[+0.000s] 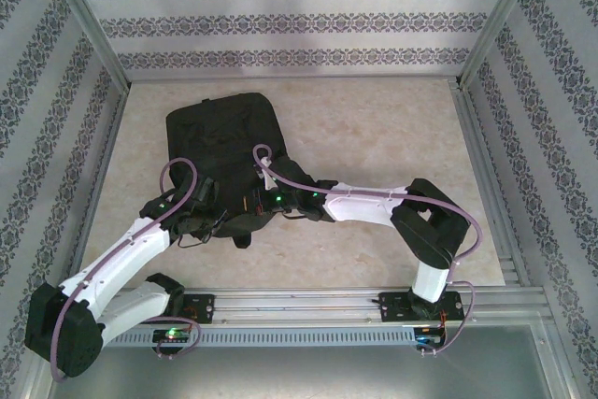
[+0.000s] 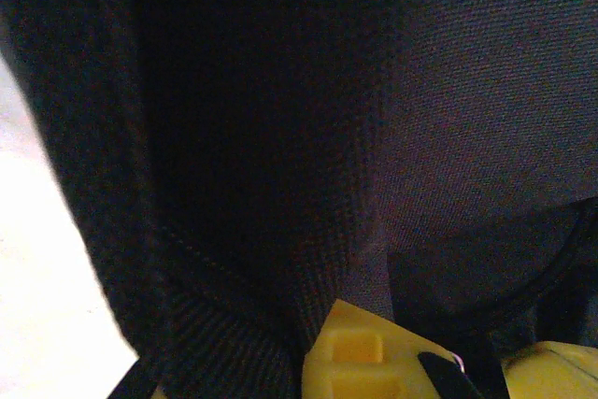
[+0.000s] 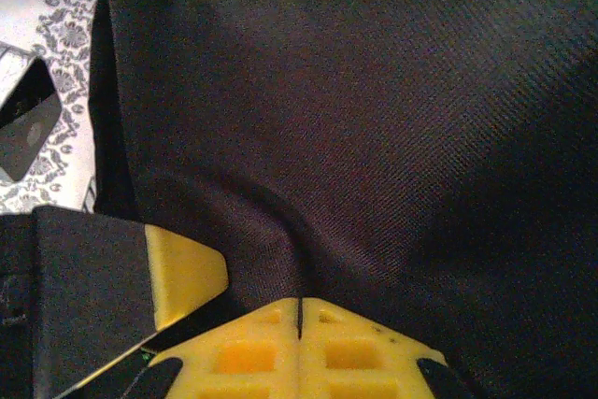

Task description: Pack the student bag

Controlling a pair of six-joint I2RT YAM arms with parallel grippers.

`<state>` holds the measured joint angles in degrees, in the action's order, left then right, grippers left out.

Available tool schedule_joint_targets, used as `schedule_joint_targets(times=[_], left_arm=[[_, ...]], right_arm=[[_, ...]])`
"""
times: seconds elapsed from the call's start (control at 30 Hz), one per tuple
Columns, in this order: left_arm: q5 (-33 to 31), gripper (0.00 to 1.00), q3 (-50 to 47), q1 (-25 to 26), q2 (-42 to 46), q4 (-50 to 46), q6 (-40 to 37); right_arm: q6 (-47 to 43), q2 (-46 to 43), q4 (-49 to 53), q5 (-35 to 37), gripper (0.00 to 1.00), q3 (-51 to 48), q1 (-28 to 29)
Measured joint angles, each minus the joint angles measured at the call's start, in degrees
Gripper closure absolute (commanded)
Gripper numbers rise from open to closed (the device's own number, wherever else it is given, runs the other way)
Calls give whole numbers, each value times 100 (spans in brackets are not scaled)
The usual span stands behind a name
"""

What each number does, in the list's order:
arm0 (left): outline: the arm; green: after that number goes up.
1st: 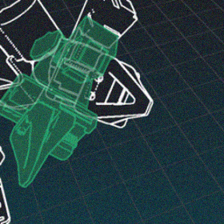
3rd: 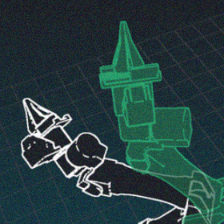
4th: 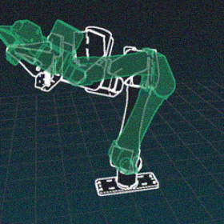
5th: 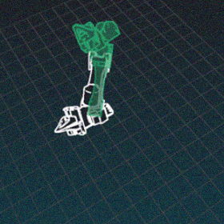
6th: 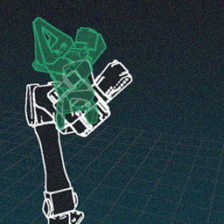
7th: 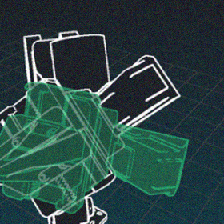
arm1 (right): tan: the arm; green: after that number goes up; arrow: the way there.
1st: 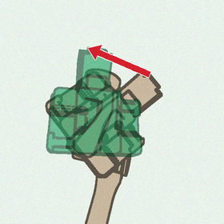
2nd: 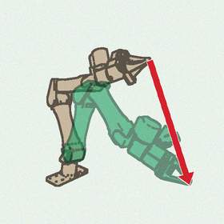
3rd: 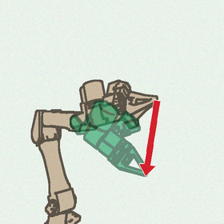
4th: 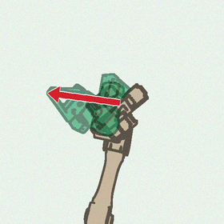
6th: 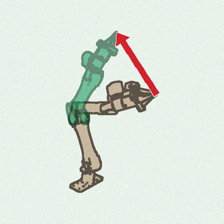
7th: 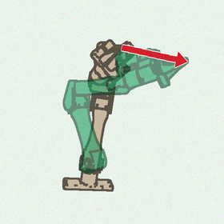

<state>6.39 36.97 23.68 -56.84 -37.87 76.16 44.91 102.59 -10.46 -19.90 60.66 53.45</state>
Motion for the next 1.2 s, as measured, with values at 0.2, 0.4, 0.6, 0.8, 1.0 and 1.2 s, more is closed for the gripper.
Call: schedule_joint_targets(times=[0.2,0.4,0.6,0.8,1.0,1.2], left_arm=[[-22,100,0,0,22,-7,-142],[-109,100,7,0,282,-120,-352],[-160,100,79,0,428,-219,-507],[-256,100,83,-2,551,-350,-599],[-361,100,83,-4,601,-503,-741],[-374,100,83,-7,632,-525,-975]], right_arm=[[-181,-101,208,120,100,-2,-7],[-481,-365,520,365,100,-2,-7],[-767,-634,737,553,100,-15,-11],[-1088,-973,909,776,100,-210,-177],[-1561,-1130,1064,1158,100,-302,-310],[-1867,-1215,1141,1513,100,-302,-422]])
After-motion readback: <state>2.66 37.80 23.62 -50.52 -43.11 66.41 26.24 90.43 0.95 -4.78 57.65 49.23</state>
